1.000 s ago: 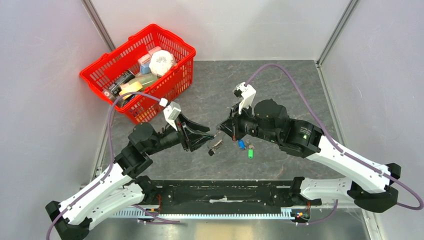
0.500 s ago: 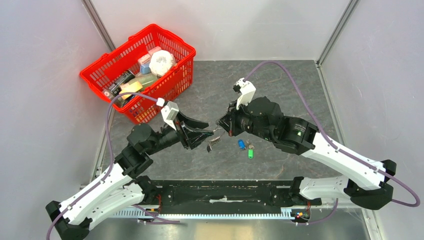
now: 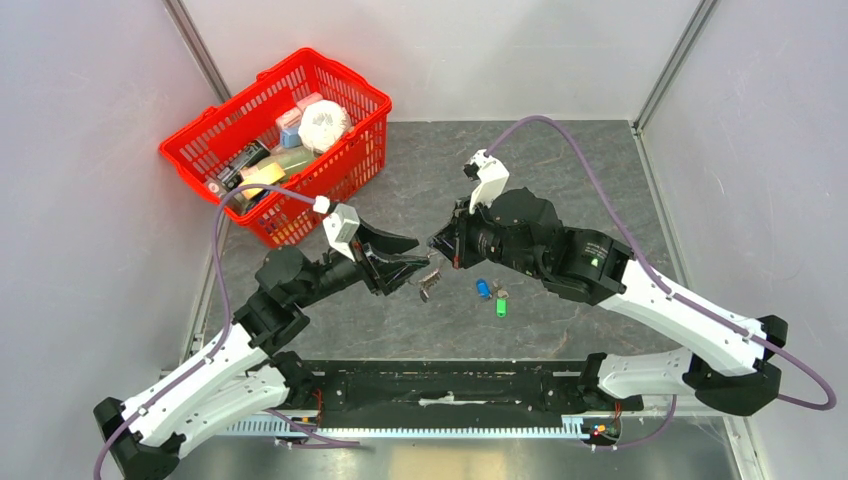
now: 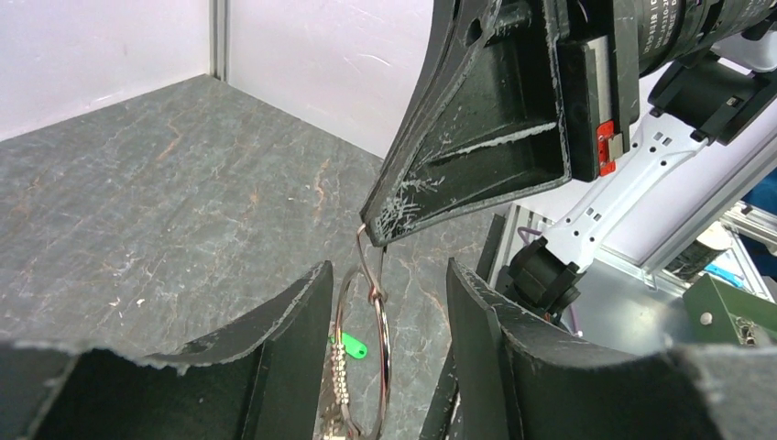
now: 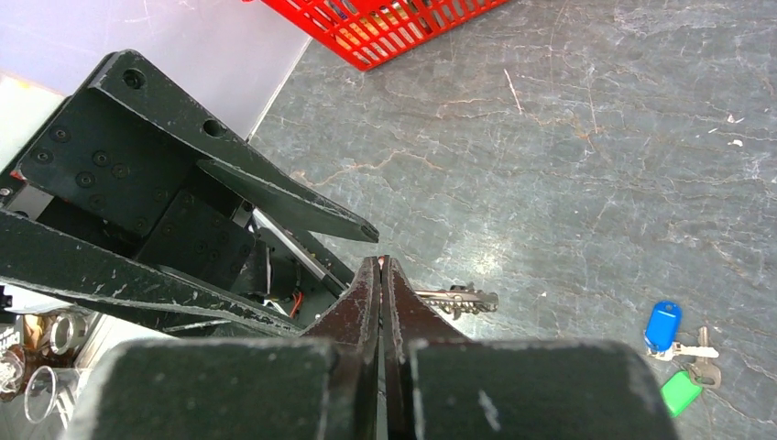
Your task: Put the keys on the keyring
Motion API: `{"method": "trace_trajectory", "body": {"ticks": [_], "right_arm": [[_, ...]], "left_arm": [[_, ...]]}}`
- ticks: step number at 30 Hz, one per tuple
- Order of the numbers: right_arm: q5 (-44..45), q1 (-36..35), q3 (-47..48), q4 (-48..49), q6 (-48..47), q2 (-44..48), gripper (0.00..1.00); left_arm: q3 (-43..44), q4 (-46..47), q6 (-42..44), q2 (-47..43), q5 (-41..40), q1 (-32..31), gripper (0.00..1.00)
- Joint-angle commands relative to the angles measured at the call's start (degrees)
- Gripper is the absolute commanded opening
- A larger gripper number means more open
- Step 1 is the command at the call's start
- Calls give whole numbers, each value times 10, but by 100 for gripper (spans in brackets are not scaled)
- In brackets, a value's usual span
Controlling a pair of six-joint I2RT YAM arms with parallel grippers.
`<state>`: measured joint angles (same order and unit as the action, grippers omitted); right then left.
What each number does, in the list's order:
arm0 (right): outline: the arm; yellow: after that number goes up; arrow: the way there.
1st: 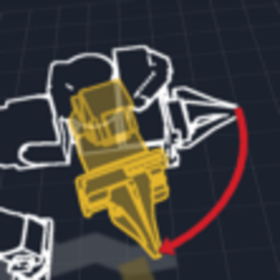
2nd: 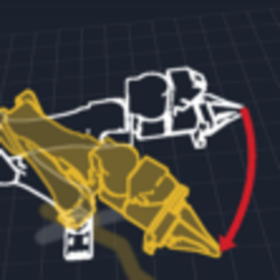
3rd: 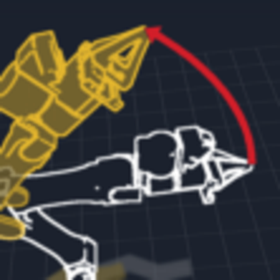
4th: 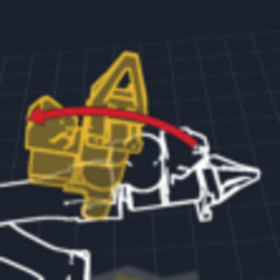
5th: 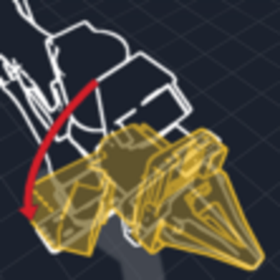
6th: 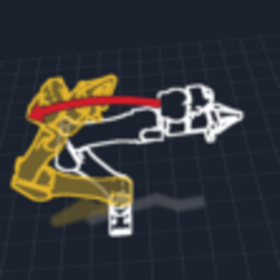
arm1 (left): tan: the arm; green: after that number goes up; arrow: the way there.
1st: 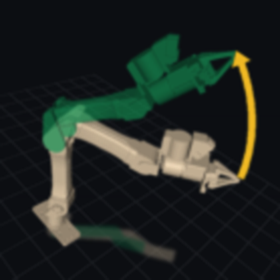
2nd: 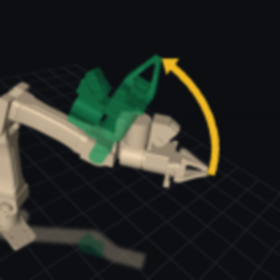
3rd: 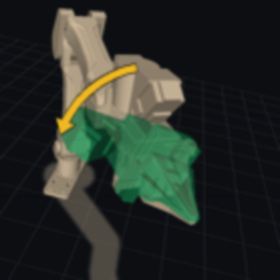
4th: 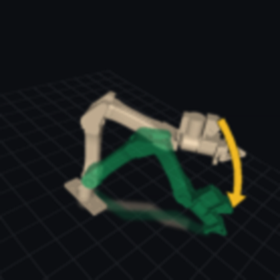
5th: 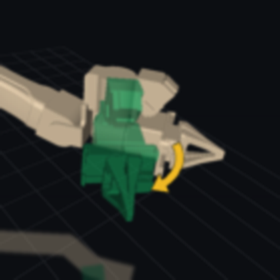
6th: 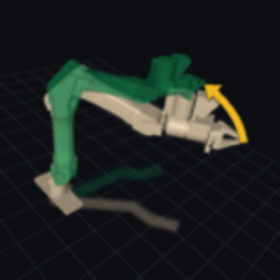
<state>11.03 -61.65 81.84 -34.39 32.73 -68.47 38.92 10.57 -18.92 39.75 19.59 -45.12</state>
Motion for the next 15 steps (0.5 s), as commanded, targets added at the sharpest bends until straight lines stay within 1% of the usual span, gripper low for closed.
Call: {"method": "trace_trajectory", "body": {"ticks": [1,4,15], "right_arm": [[-2,-1,26,21,14,-4,0],[-6,-1,27,23,16,-5,0],[-9,-1,24,33,22,0,0]], "left_arm": [[-2,40,31,8,8,-2,56],[-2,42,33,13,6,-3,56],[-10,42,37,19,3,-4,49]]}}
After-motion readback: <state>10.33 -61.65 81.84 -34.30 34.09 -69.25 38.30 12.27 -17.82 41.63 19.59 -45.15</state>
